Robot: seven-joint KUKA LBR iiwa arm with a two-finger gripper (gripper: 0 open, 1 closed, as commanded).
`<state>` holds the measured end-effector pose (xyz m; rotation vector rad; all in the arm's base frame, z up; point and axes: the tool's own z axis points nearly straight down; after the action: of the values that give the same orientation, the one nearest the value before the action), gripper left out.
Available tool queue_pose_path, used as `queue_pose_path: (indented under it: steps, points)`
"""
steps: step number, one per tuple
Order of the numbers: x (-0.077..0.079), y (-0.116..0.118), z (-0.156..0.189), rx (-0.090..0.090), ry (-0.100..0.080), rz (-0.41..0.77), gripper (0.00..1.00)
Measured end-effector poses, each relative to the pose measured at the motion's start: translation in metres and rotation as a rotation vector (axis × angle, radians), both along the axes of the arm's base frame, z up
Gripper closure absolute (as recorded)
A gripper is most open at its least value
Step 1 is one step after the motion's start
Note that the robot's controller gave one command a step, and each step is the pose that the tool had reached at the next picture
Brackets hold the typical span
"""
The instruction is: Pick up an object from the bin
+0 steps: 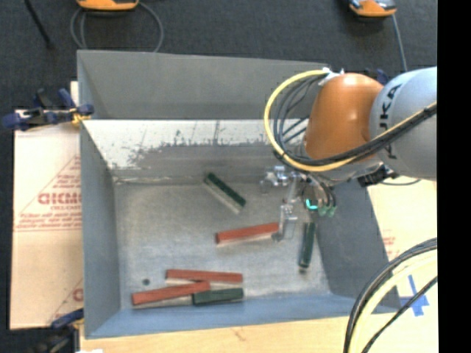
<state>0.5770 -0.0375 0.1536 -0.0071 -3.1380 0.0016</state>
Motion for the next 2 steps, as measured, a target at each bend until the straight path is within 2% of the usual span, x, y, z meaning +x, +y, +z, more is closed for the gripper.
queue_pose_path:
  steps: [1, 2]
  points:
    - [0.001, -0.0103, -0.0873, 0.0, -0.001, -0.015, 0.0]
    - [0.0033, -0.0104, -0.0827, -0.001, -0.007, -0.013, 1.0]
